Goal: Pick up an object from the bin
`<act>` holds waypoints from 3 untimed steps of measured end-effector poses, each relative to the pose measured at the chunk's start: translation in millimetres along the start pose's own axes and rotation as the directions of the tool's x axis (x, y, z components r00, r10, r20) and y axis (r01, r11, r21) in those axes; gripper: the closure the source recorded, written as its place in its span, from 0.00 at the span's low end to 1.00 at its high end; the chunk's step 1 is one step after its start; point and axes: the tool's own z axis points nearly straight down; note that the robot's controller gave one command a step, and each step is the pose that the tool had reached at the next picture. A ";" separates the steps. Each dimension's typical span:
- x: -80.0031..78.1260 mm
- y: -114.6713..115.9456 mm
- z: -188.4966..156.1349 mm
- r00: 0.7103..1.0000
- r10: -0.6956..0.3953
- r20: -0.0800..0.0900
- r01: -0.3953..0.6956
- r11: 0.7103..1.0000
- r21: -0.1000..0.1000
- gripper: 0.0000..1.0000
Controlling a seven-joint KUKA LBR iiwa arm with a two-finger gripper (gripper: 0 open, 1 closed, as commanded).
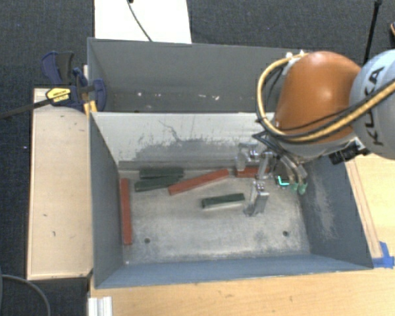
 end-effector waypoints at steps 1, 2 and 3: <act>2.0 -17.2 154.3 0.989 0.149 0.001 -0.149 0.989 0.000 0.00; -1.5 -17.2 148.4 0.988 0.151 0.012 -0.151 0.989 -0.002 1.00; 0.1 -17.0 150.2 0.988 0.152 0.007 -0.152 0.988 -0.001 0.00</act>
Offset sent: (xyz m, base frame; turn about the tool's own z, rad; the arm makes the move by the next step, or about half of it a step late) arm -0.0013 -0.0170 -0.1508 0.1514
